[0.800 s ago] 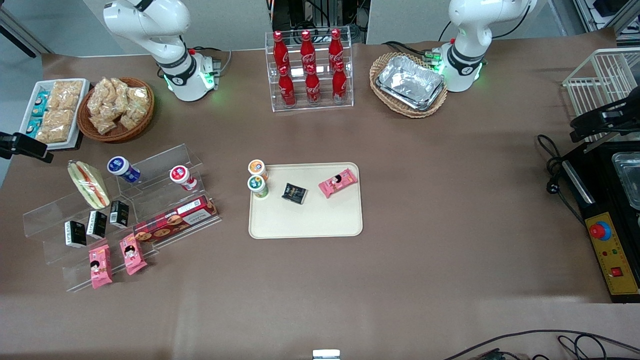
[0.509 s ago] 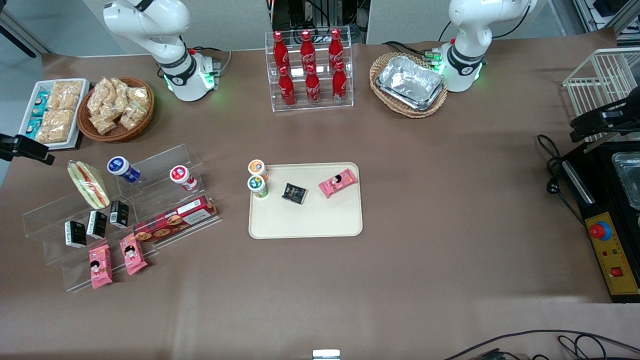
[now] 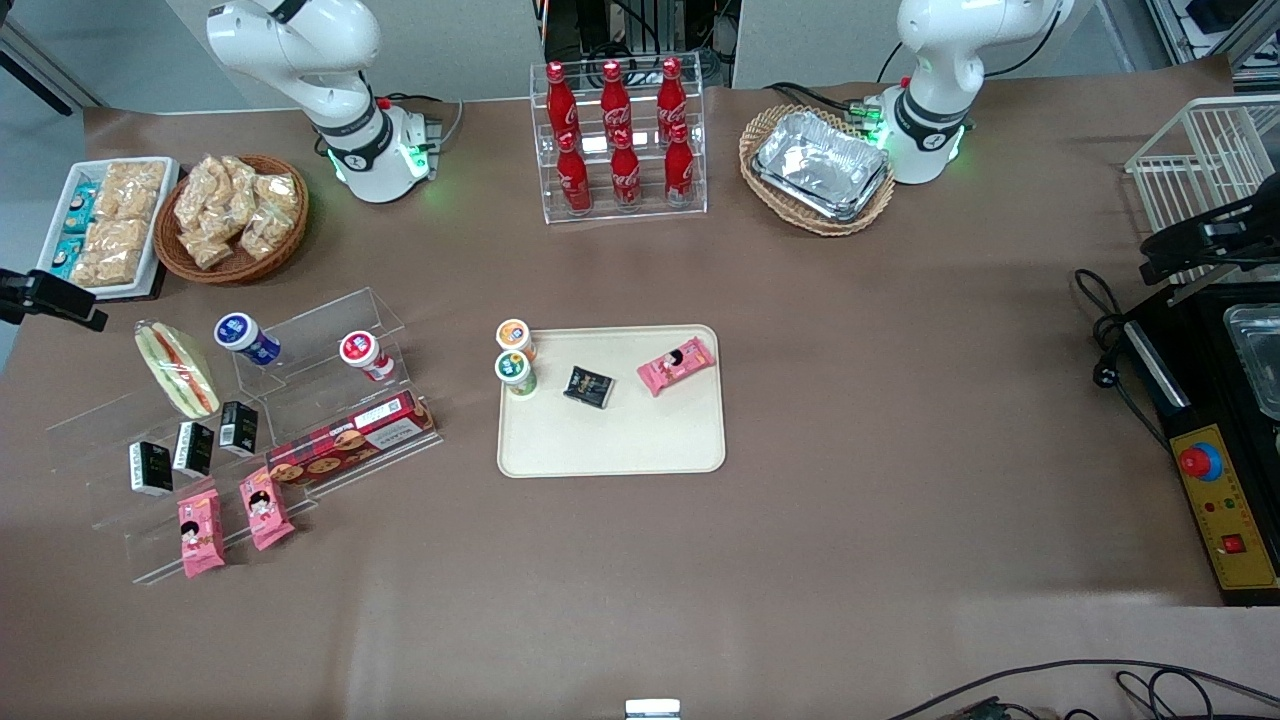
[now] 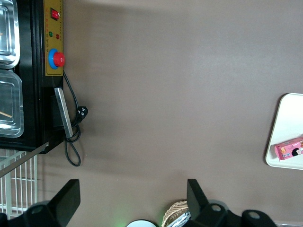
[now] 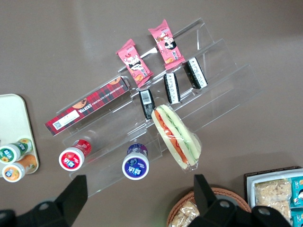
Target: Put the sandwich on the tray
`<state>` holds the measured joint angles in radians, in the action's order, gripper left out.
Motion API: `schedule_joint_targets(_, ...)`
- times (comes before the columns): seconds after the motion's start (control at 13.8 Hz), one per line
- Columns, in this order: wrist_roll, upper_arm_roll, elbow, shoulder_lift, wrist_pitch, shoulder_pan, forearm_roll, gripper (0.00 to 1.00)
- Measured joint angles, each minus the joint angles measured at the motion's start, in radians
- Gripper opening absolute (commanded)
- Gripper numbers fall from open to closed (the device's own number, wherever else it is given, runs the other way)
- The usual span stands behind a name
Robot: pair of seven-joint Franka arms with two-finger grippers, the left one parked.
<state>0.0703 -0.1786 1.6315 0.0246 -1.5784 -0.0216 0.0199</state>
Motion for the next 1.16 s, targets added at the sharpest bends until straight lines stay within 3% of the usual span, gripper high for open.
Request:
schedule_joint_targets(0.73,0.402,-0.167,0.003,0.022,0.009,-0.003,0.001,1.00)
schedule_joint_targets(1.16,0.565,-0.242,0.147,0.067,-0.098,-0.004,-0.005,1.00)
